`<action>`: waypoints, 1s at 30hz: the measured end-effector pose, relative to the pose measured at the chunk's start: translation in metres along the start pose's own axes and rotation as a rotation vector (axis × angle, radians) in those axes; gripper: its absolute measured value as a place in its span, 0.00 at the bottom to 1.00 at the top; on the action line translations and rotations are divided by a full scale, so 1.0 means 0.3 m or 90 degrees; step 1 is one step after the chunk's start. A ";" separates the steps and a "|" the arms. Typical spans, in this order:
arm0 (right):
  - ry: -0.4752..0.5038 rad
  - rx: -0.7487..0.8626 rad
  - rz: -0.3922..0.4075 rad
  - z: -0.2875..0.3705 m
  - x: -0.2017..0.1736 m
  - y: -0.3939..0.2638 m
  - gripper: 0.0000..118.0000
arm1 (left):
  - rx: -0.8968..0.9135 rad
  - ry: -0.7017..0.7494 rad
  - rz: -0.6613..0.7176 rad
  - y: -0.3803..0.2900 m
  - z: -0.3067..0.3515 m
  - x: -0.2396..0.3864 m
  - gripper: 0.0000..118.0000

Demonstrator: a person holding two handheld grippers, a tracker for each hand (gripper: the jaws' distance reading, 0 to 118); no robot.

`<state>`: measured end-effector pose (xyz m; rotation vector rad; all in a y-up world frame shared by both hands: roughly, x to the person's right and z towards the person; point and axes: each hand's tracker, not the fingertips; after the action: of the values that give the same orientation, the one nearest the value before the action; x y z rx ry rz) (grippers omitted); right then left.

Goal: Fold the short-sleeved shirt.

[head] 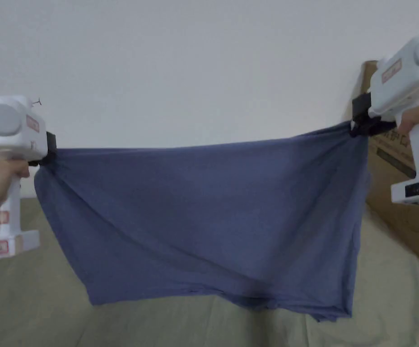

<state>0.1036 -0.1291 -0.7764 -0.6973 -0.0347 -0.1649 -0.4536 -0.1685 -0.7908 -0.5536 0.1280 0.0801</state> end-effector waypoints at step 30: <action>0.065 -0.221 -0.089 0.118 0.251 -1.377 0.04 | -0.166 0.002 -0.004 -1.189 0.313 -0.291 0.00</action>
<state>0.1115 -0.4284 -0.4798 -1.0323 0.0442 -0.3465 -0.4913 -0.4249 -0.5142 -0.8142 0.1203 0.0908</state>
